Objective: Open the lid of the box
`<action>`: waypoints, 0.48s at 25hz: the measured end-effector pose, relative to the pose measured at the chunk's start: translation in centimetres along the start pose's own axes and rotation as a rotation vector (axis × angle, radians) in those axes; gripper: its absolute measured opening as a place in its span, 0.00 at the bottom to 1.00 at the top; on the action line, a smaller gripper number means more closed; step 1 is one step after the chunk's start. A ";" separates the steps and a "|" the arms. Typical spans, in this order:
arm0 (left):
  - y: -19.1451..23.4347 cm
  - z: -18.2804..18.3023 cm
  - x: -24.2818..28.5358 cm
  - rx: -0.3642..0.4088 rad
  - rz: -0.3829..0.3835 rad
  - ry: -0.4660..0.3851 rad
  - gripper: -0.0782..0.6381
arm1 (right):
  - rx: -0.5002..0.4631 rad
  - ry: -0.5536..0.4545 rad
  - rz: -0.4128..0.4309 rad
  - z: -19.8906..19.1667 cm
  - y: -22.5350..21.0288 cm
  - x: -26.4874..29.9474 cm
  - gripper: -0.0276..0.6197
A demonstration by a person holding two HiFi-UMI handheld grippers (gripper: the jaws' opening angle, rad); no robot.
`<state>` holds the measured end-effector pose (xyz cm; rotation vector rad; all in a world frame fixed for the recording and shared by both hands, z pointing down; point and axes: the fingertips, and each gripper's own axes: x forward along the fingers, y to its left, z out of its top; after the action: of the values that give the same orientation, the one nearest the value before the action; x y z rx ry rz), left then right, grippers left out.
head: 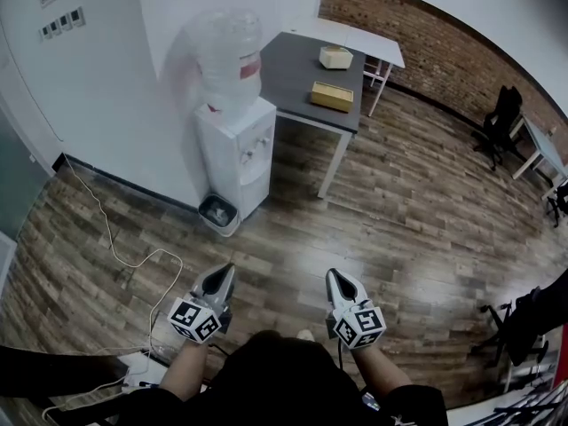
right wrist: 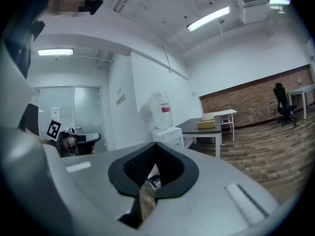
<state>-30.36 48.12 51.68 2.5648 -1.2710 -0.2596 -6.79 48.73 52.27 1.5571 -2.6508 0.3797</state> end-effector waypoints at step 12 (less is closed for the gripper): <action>2.0 0.2 0.0 -0.028 -0.039 0.017 0.11 | 0.038 0.005 -0.086 -0.3 -0.2 -0.2 0.05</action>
<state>-31.90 46.96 52.11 2.5646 -1.2036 -0.2611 -6.53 48.85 52.57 1.6722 -2.5768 0.4304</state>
